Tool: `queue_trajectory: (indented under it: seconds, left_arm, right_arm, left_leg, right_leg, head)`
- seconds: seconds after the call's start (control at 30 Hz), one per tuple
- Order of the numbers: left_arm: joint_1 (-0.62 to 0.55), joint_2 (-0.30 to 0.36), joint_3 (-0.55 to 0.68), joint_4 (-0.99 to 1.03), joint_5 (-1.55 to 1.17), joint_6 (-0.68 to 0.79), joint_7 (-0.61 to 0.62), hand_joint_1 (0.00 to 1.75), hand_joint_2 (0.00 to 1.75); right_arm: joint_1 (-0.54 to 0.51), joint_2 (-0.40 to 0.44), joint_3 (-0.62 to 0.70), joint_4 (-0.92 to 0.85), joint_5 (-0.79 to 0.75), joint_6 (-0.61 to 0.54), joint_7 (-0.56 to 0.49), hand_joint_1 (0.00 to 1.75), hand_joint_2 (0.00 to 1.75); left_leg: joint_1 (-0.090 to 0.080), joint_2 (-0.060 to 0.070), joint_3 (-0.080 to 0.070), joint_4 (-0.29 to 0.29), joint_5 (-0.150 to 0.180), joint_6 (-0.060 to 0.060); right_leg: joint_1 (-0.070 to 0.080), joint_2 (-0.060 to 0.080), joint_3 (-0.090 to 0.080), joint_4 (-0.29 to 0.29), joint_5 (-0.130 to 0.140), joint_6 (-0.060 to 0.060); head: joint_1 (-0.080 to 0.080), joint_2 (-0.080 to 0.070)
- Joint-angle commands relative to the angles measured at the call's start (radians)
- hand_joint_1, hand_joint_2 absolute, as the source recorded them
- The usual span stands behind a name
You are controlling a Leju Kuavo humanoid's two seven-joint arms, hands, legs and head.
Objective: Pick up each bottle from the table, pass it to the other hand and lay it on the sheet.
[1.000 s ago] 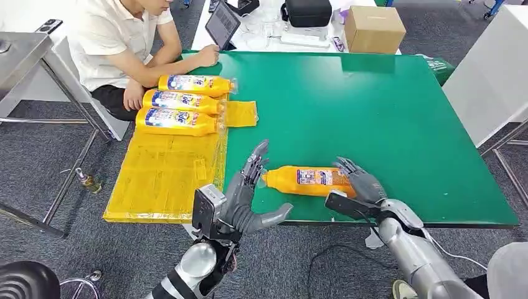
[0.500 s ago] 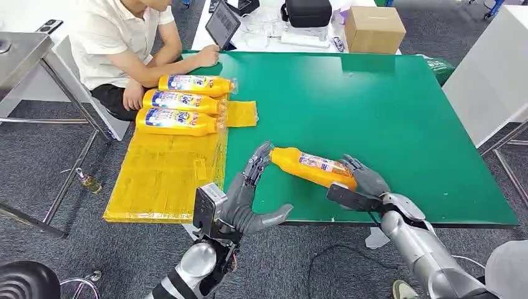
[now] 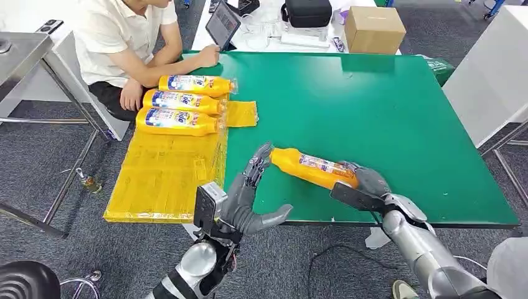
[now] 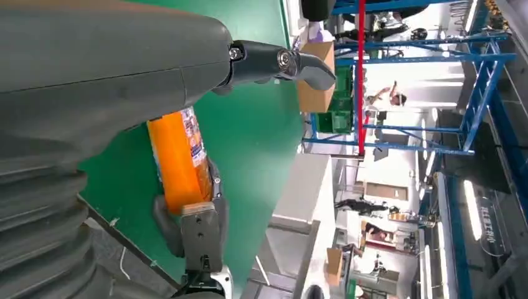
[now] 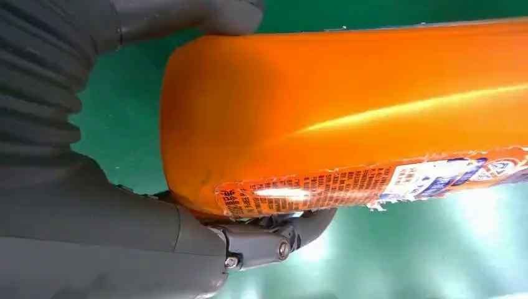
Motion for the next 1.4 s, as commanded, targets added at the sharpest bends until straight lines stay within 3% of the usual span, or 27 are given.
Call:
queue_trajectory:
  seconds: [0.03, 0.4, 0.6, 0.63, 0.83, 0.97, 1.4]
  left_arm:
    - [-0.039, 0.007, -0.010, 0.066, 0.009, -0.001, -0.001, 0.00, 1.75]
    - [-0.023, -0.003, 0.015, 0.047, 0.050, 0.001, -0.030, 0.00, 1.75]
    - [0.048, -0.019, 0.071, 0.130, 0.176, 0.040, -0.081, 0.00, 1.75]
    - [0.064, -0.014, 0.067, 0.190, 0.164, 0.050, -0.145, 0.00, 1.75]
    - [0.087, -0.001, 0.053, 0.251, 0.139, 0.060, -0.205, 0.00, 1.75]
    - [0.150, 0.012, 0.120, 0.271, 0.190, 0.023, -0.236, 0.00, 1.75]
    - [0.178, 0.014, 0.170, 0.174, 0.218, 0.024, -0.247, 0.00, 1.75]
  right_arm:
    - [0.022, 0.082, -0.059, 0.051, -0.043, -0.031, -0.023, 1.75, 1.75]
    - [0.047, 0.111, -0.102, -0.003, -0.088, -0.047, -0.082, 1.75, 1.75]
    - [0.139, 0.177, -0.194, -0.235, -0.222, -0.062, -0.142, 1.75, 1.75]
    - [0.173, 0.176, -0.195, -0.308, -0.226, -0.081, -0.131, 1.75, 1.75]
    - [0.214, 0.171, -0.211, -0.374, -0.253, -0.089, -0.136, 1.75, 1.75]
    - [0.296, 0.180, -0.250, -0.512, -0.294, -0.096, -0.139, 1.75, 1.75]
    - [0.310, 0.212, -0.283, -0.541, -0.327, -0.117, -0.142, 1.75, 1.75]
  left_leg:
    - [0.001, 0.002, 0.005, -0.002, -0.002, 0.001]
    - [0.000, 0.002, 0.003, -0.001, -0.001, 0.001]
    - [0.001, 0.005, 0.005, -0.002, -0.002, 0.001]
    - [0.000, 0.005, 0.004, -0.002, -0.002, 0.001]
    - [0.000, 0.001, 0.002, -0.001, -0.002, 0.001]
    - [0.000, 0.001, 0.000, -0.002, -0.001, 0.001]
    - [0.000, 0.003, 0.000, -0.001, -0.003, 0.001]
  right_leg:
    - [0.002, 0.001, 0.005, -0.003, -0.001, -0.004]
    - [0.001, 0.000, 0.002, -0.001, 0.000, -0.002]
    - [0.001, 0.003, 0.004, -0.002, -0.001, -0.004]
    - [0.001, 0.004, 0.003, -0.002, 0.000, -0.003]
    - [0.001, 0.000, 0.002, -0.001, -0.002, -0.003]
    - [0.000, 0.001, 0.000, -0.002, -0.002, -0.003]
    - [0.001, 0.002, 0.000, -0.001, -0.002, -0.004]
  head:
    - [0.000, 0.000]
    - [0.000, 0.000]
    - [0.000, 0.000]
    - [0.000, 0.000]
    - [0.000, 0.000]
    - [0.000, 0.000]
    - [0.000, 0.000]
